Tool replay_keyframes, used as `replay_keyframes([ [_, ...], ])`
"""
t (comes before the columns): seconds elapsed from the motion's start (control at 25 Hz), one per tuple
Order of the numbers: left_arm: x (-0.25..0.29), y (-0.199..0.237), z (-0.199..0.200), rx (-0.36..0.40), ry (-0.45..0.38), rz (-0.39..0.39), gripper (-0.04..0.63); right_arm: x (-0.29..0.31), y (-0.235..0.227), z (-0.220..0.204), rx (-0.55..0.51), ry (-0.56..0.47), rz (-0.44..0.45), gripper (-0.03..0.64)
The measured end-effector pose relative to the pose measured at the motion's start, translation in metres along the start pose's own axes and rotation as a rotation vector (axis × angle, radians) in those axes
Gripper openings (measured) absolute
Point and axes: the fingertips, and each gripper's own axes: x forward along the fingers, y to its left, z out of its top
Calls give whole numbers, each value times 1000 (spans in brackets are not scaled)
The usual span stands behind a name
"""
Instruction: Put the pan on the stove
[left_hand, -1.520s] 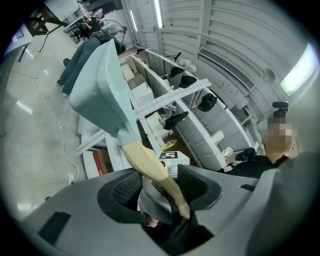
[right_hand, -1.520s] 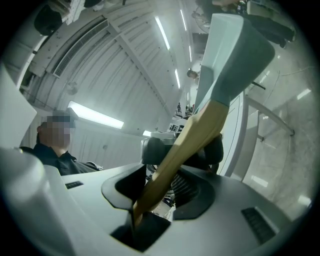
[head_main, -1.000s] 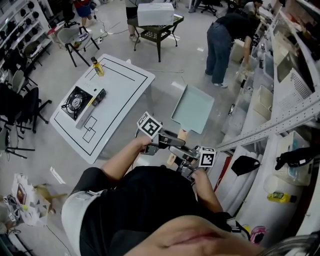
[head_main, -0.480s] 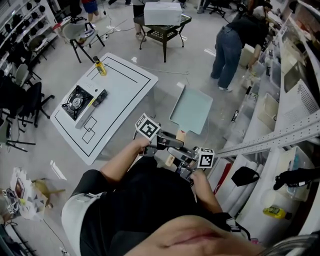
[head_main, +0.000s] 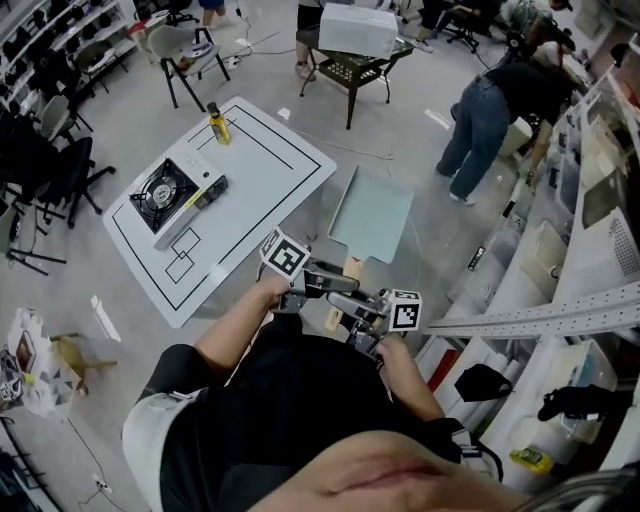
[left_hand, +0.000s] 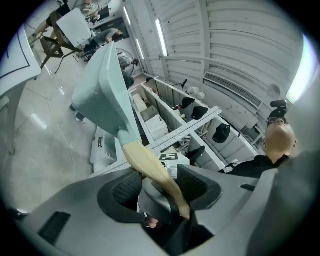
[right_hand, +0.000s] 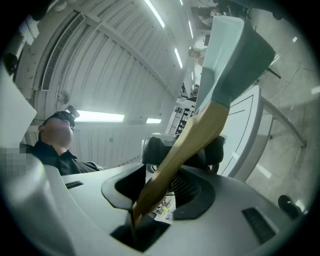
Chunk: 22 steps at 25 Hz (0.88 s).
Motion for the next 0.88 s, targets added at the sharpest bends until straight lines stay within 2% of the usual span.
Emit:
replay_keyframes([
  [0.32, -79, 15, 37, 62, -175, 90, 225, 69, -22, 15, 18, 170, 75, 169],
  [0.64, -153, 31, 67, 72, -305, 161, 225, 134, -47, 32, 40, 324, 141, 167],
  [0.88, -225, 41, 85, 67, -431, 214, 225, 197, -66, 39, 67, 448, 187, 169],
])
